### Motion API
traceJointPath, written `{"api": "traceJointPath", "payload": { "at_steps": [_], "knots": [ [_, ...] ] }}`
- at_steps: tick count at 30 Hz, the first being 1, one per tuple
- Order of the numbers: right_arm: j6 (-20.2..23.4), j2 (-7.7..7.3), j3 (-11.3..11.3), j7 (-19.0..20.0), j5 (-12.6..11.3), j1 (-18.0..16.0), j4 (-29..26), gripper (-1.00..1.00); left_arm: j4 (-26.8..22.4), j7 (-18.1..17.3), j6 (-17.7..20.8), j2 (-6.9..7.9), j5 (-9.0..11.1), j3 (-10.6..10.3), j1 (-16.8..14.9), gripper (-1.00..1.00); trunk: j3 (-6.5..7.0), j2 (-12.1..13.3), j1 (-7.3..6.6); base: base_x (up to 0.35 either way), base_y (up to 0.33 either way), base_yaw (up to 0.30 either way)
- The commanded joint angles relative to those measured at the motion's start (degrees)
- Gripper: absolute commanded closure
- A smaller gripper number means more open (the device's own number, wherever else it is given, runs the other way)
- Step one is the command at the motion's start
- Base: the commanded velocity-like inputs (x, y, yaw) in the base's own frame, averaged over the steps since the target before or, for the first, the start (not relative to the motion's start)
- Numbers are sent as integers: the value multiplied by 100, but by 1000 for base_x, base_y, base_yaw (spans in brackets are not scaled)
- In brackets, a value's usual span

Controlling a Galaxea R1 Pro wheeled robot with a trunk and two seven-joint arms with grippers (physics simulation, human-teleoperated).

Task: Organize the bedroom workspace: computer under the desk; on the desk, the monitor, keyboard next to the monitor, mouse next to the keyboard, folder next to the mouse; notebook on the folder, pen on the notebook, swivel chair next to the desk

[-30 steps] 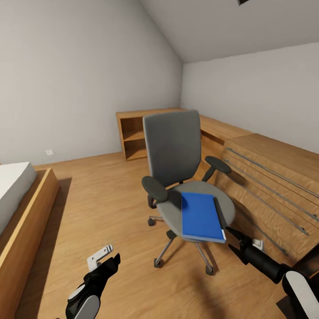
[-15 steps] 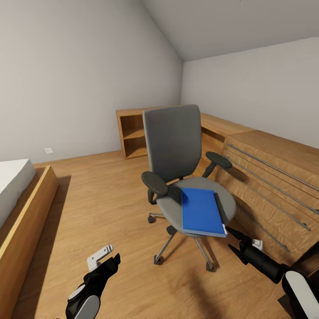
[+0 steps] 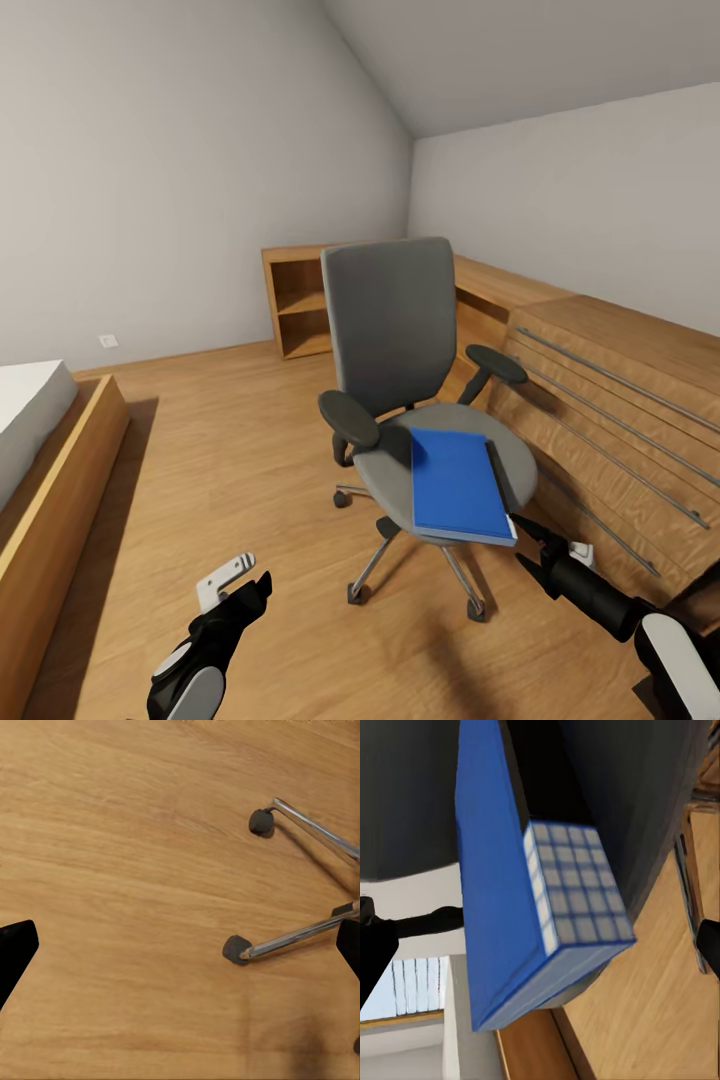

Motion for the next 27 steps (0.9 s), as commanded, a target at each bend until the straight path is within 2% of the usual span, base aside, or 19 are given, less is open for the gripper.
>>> {"api": "traceJointPath", "payload": {
  "at_steps": [1,16,27],
  "knots": [
    [25,1,-10,24,14,-4,57,-100,-7,41,17,7,21,-11,-5,-100,-5,-2,0,35,0,0],
    [-38,1,25,24,14,-4,265,-100,-6,52,16,9,21,-11,-6,-100,-5,-2,0,5,0,0],
    [-53,1,35,28,32,-4,266,-100,-4,61,17,9,13,-11,-6,-100,-5,-2,0,99,0,0]
  ]
}}
